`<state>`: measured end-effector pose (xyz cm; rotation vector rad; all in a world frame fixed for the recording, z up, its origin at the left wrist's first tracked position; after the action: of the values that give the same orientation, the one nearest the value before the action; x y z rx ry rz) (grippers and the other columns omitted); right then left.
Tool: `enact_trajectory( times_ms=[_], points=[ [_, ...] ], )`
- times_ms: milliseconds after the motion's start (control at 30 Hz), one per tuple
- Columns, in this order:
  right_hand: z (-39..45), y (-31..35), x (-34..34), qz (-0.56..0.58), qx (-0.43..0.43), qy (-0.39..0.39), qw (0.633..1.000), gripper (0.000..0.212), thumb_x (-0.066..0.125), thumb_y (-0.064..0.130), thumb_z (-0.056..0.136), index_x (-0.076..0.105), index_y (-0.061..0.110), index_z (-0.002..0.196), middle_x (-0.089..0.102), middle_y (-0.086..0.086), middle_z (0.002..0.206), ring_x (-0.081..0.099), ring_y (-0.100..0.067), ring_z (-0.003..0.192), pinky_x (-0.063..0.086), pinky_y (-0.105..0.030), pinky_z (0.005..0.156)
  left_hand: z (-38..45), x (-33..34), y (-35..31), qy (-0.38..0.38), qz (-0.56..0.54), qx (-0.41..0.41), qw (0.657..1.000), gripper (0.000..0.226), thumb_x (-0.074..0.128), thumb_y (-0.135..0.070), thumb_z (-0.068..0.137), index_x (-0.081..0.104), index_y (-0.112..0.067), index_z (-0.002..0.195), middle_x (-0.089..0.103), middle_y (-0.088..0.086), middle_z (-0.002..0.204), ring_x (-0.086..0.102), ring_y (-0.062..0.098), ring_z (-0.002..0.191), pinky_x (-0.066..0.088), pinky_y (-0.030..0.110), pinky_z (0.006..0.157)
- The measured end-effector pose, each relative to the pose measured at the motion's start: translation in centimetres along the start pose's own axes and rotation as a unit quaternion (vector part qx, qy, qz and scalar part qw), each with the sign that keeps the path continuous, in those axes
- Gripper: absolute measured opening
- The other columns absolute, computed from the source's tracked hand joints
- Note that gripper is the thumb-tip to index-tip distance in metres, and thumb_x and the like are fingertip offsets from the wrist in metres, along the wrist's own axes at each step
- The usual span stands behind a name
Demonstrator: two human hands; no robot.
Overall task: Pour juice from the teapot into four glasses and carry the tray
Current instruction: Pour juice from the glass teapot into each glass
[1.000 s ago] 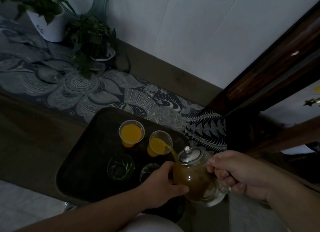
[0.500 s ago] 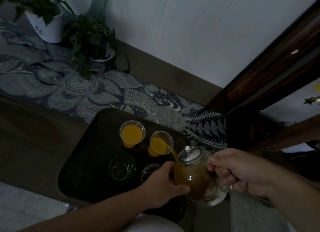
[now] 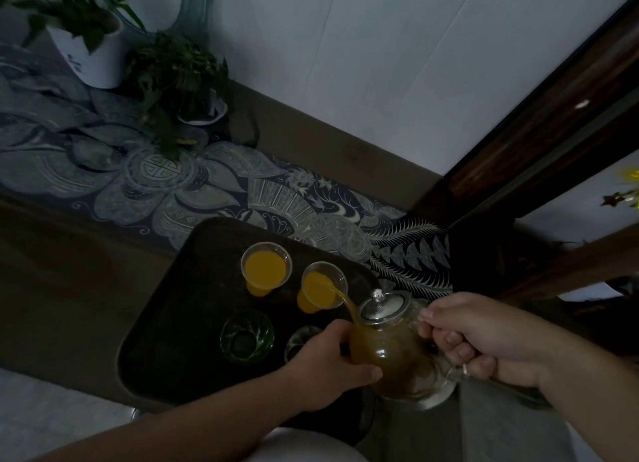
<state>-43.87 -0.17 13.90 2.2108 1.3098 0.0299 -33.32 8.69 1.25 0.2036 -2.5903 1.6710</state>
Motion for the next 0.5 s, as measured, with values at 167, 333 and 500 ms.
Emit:
enact_trajectory(
  times_ms=[167,333,500],
  points=[
    [-0.19,0.15,0.12,0.002,0.0,0.0,1.0,0.023,0.05,0.023,0.097,0.058,0.006,0.083,0.039,0.004,0.052,0.03,-0.004,0.042,0.019,-0.012,0.029,-0.18,-0.15,-0.13,-0.005,0.021,-0.003,1.0,0.063,0.082,-0.032,0.078,0.048,-0.028,0.131,0.06,-0.01,0.125,0.064,0.01,0.111,0.054,0.038,0.099],
    [-0.5,0.48,0.22,-0.001,0.0,-0.004,1.0,0.023,0.049,0.022,0.097,0.057,0.005,0.085,0.038,0.003,0.052,0.03,-0.004,0.041,0.019,-0.012,0.029,-0.35,-0.42,-0.37,-0.009,0.038,-0.003,0.999,0.066,0.081,-0.037,0.077,0.047,-0.03,0.133,0.059,-0.011,0.127,0.063,0.009,0.111,0.054,0.037,0.1],
    [-0.67,0.53,0.08,-0.001,0.005,-0.003,1.0,0.023,0.049,0.022,0.097,0.057,0.005,0.084,0.038,0.003,0.053,0.03,-0.004,0.042,0.018,-0.012,0.029,-0.51,-0.28,-0.46,-0.005,0.039,-0.007,0.999,0.065,0.081,-0.039,0.077,0.047,-0.031,0.132,0.059,-0.012,0.125,0.063,0.01,0.112,0.054,0.037,0.099]
  ],
)
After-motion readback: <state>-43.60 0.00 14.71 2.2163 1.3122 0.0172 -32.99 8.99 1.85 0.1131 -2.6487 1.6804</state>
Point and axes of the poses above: each hand's wrist, its own z-axis towards the middle knuckle, its own x-axis out of the palm, y = z × x, the point moved 9 cm from there along z, towards the middle knuckle
